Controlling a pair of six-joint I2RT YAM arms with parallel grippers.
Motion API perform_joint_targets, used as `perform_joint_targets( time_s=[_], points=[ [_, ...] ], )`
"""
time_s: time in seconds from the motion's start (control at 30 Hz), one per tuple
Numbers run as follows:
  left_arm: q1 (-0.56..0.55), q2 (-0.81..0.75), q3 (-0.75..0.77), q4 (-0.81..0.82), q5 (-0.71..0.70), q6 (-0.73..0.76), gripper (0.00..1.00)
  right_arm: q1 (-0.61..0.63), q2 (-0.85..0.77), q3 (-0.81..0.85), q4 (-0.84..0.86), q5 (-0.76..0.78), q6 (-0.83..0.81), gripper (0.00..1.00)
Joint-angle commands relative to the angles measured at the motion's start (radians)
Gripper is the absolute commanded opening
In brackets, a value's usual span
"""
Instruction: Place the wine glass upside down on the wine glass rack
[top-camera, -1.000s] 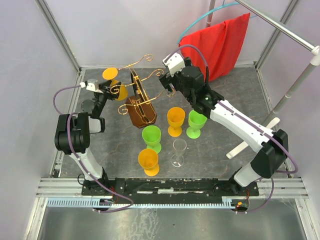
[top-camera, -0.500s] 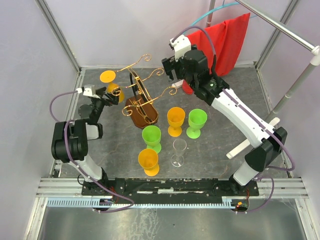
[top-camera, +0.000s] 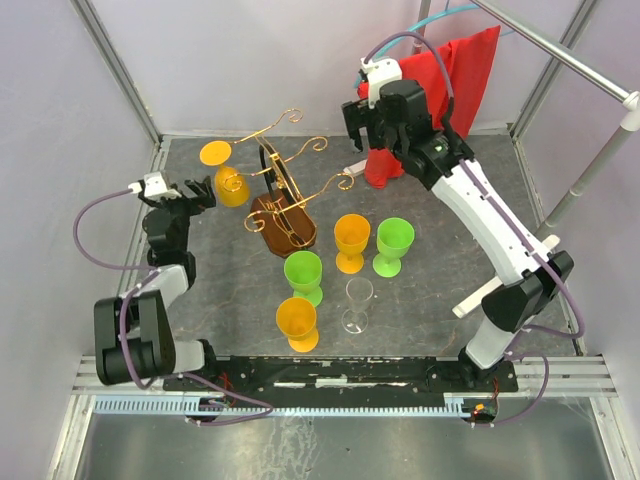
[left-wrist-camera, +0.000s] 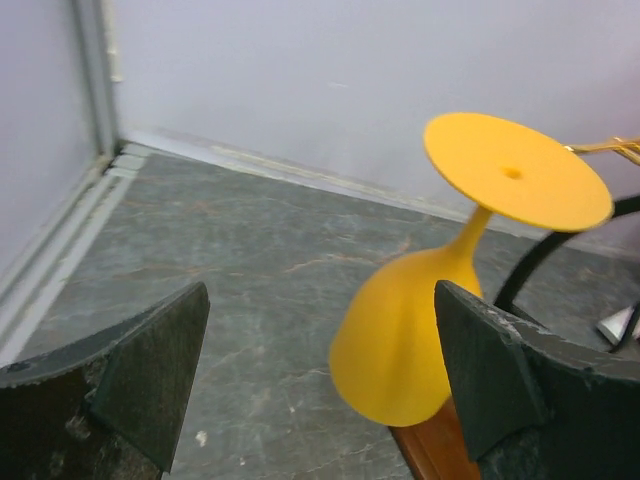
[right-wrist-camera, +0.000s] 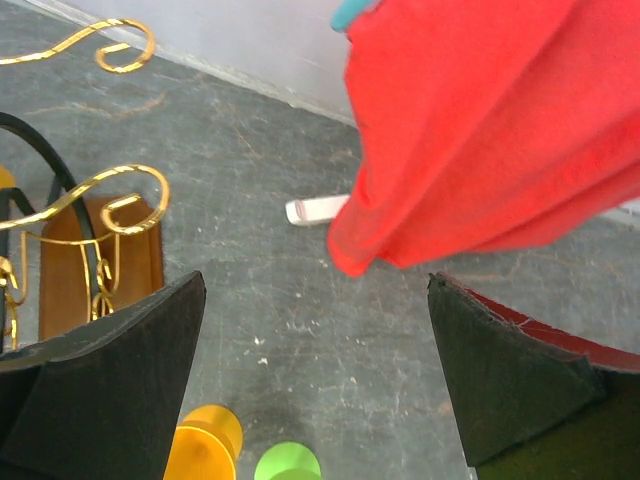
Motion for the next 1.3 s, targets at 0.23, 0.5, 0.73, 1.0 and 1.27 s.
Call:
perform_joint_targets(
  time_s=[0.23,0.5,0.73,1.0,1.27],
  points=[
    [0.006,-0.173,0.34,-0.668,-0.232,-0.022,0.99,-0.133,-0.006,-0.059,-0.196,-0.023,0.12,0.96],
    [0.004,-0.161,0.587,-0.809,-0.065,-0.033,0.99,-0.135,-0.078,-0.208,-0.263,-0.083,0.106,0.91],
    [-0.026,-0.125,0.747,-0.895,0.047,-0.06,0.99,-0.135,-0.146,-0.273,-0.416,-0.079,0.108,0.87],
    [-0.142,-0.069,0.859,-0.949,0.017,0.0,0.99,-0.134,-0.245,-0.4,-0.464,-0.108,0.157,0.81],
    [-0.179,-0.044,0.926,-0.965,0.025,-0.002,0.99,-0.135,-0.298,-0.568,-0.381,-0.161,0.215,0.74]
  ],
)
